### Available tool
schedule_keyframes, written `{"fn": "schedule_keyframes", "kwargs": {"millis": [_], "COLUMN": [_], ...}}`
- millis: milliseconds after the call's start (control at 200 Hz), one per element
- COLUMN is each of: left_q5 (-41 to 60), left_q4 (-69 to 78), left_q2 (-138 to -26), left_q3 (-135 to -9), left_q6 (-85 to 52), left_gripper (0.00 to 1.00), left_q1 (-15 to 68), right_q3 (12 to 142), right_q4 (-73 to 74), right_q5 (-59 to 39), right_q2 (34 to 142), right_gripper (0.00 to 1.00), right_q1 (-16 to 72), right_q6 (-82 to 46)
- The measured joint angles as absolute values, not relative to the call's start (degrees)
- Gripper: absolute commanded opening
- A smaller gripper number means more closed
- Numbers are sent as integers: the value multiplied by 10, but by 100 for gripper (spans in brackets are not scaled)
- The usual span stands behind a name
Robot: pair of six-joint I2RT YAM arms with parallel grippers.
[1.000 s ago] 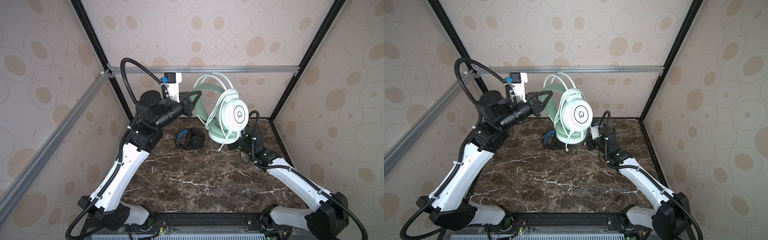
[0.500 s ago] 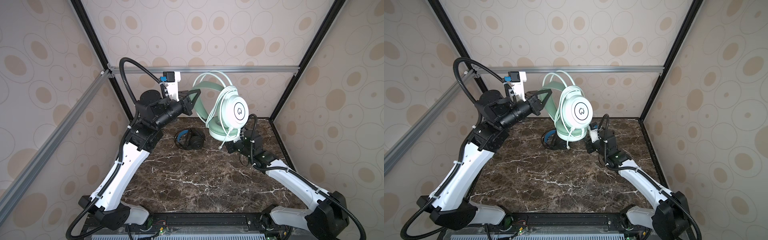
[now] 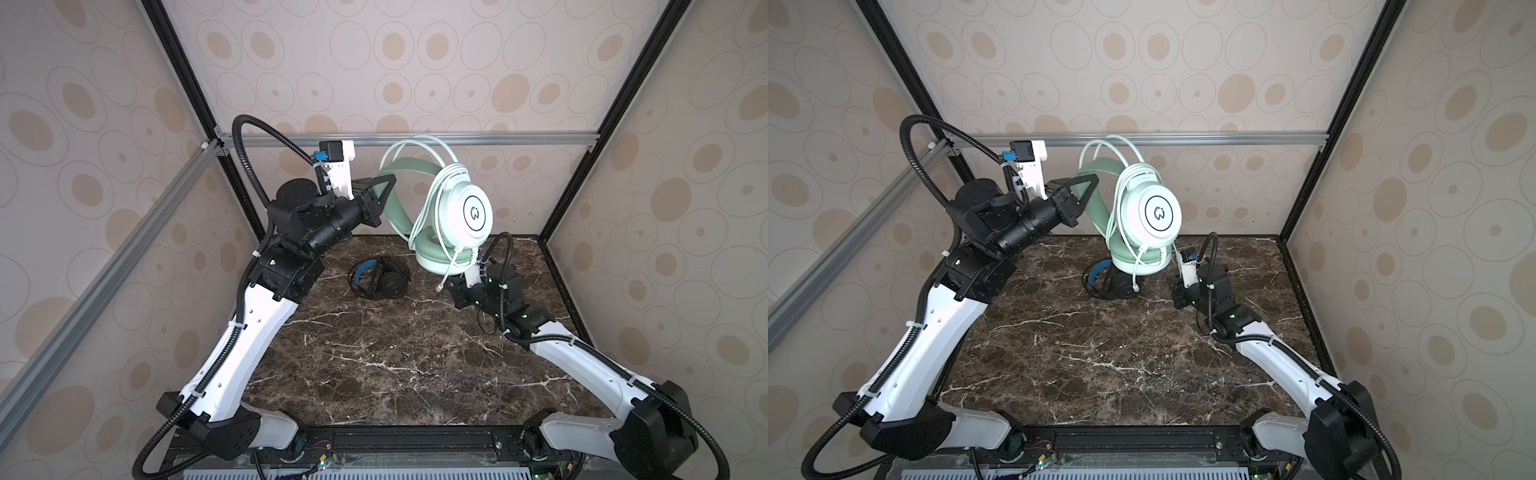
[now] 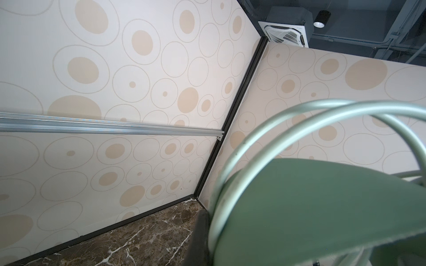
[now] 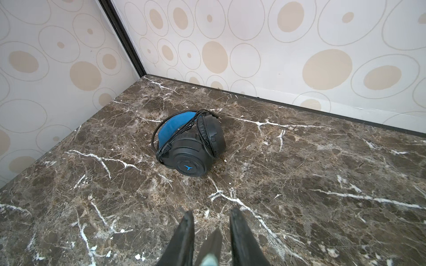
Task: Wrap the headphones
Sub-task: 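Raise the green headphones high with the left gripper while the right grasps the hanging cable, then wrap the cable up around the earcups with the right gripper while the left holds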
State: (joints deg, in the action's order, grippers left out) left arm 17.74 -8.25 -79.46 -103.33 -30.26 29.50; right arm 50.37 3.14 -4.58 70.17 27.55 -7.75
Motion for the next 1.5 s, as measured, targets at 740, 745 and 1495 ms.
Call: {"fn": "schedule_keyframes", "kwargs": {"millis": [740,745,1495], "left_q5": [99,97,-135], "left_q4": [-54,-54,-87], "left_q2": [-783,-783,-901], "left_q3": [-1007,-1007,-1037], "left_q6": [-347,-348,-515], "left_gripper": [0,0,0], "left_q1": [289,289,286], "right_q3": [489,489,510], "right_q4": [36,36,-69], "right_q5": [-39,-38,78], "right_q2": [698,698,690], "right_gripper": [1,1,0], "right_q1": [275,275,424], "right_q6": [-90,-90,-8]}}
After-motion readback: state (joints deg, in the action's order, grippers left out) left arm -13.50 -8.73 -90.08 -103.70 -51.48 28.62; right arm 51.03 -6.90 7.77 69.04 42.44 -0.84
